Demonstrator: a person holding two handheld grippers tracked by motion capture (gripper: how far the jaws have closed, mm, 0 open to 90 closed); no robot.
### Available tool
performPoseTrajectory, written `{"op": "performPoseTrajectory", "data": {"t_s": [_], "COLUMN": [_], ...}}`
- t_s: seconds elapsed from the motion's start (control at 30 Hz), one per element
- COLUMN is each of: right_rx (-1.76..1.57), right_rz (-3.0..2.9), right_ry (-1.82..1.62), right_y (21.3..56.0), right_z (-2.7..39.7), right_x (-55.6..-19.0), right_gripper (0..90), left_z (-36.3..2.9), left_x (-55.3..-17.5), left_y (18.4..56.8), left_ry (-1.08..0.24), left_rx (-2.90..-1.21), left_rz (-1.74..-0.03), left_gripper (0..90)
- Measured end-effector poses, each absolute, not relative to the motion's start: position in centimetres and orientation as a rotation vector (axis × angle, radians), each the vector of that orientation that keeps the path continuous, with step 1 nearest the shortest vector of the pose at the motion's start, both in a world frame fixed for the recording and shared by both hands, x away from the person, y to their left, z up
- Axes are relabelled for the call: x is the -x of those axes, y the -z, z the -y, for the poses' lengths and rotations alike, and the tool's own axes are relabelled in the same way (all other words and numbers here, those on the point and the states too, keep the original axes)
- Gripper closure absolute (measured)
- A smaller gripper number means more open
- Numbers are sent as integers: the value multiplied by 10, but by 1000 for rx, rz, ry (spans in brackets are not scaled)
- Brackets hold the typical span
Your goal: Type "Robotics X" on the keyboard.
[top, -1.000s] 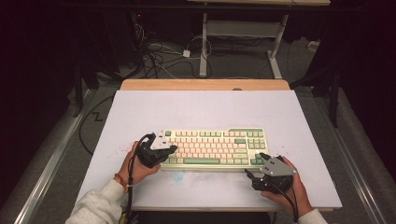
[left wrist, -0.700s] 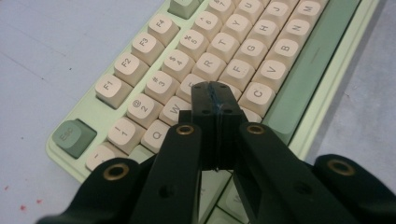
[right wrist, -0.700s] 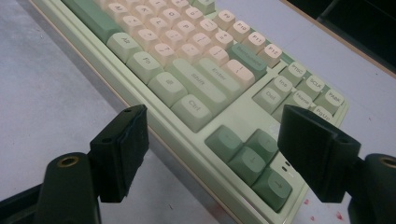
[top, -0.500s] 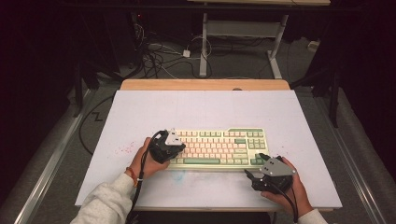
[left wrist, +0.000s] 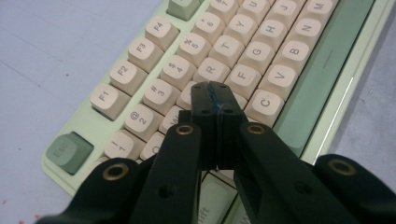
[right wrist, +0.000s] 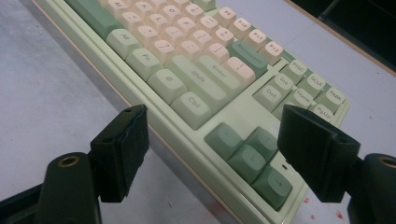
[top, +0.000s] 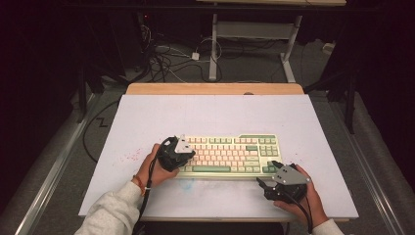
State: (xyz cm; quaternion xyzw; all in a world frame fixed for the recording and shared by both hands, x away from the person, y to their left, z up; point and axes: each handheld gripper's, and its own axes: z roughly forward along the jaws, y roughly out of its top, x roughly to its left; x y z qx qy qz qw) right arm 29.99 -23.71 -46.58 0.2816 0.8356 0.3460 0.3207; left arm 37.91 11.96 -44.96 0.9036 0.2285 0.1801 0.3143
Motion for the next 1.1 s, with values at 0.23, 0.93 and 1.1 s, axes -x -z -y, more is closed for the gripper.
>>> {"op": "performPoseTrajectory", "data": {"t_s": [0.23,0.93,1.1], "right_rx": [-738,-762,-773], "right_rz": [-2194,-2186,-2177], "right_ry": [-910,-933,-942], "right_y": [465,462,459], "right_z": [238,238,240], "right_x": [-300,-300,-300], "right_gripper": [251,253,254], "left_z": [-122,-143,-148], "left_x": [-375,-360,-354], "left_y": [445,436,438], "left_ry": [-508,-583,-615], "left_rx": [-2355,-2263,-2268], "left_rz": [-592,-562,-562], "left_gripper": [816,675,578]}}
